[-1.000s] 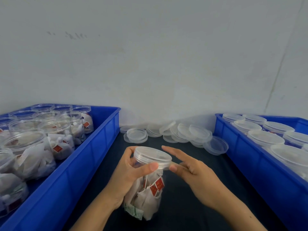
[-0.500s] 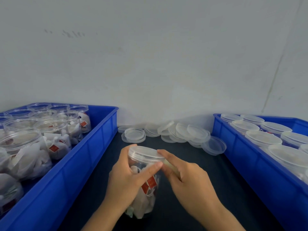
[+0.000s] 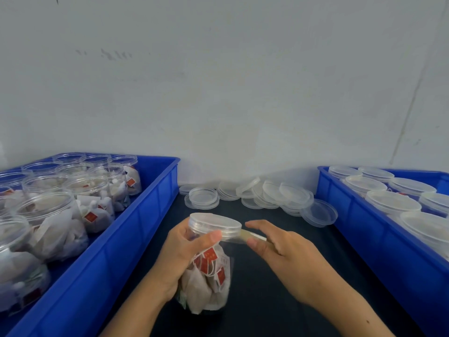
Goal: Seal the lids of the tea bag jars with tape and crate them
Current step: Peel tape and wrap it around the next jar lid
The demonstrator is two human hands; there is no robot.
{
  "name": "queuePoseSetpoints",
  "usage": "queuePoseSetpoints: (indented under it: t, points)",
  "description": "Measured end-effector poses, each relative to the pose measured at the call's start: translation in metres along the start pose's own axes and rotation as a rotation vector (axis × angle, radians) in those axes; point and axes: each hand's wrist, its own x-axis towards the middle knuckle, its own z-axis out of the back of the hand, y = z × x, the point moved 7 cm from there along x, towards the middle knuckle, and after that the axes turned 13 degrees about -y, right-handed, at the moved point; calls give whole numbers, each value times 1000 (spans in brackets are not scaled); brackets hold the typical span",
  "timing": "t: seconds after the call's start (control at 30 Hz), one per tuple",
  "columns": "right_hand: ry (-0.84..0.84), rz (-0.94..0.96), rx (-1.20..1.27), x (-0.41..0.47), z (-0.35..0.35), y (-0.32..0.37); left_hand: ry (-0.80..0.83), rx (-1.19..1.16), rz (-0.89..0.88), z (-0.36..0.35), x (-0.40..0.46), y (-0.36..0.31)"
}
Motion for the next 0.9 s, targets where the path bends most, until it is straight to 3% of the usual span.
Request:
queuePoseSetpoints:
  t: [0.17, 0.4, 0.53, 0.6, 0.73, 0.9]
  points:
    - [-12, 17, 14, 1, 0, -2, 117, -46, 10, -8, 1, 2]
    - [-45, 9, 62, 1, -5, 2, 120, -120, 9, -10, 0, 7]
    - [-96, -13, 66, 0, -3, 1, 117, -27, -41, -12, -2, 5]
    - [-132, -21, 45, 0, -1, -1, 44, 46, -90, -12, -3, 3]
    - [-244, 16, -73, -4, 2, 8, -204, 285, -352, -9, -13, -10]
    - [-265, 104, -160, -10, 0, 19, -191, 325, -306, -10, -13, -9]
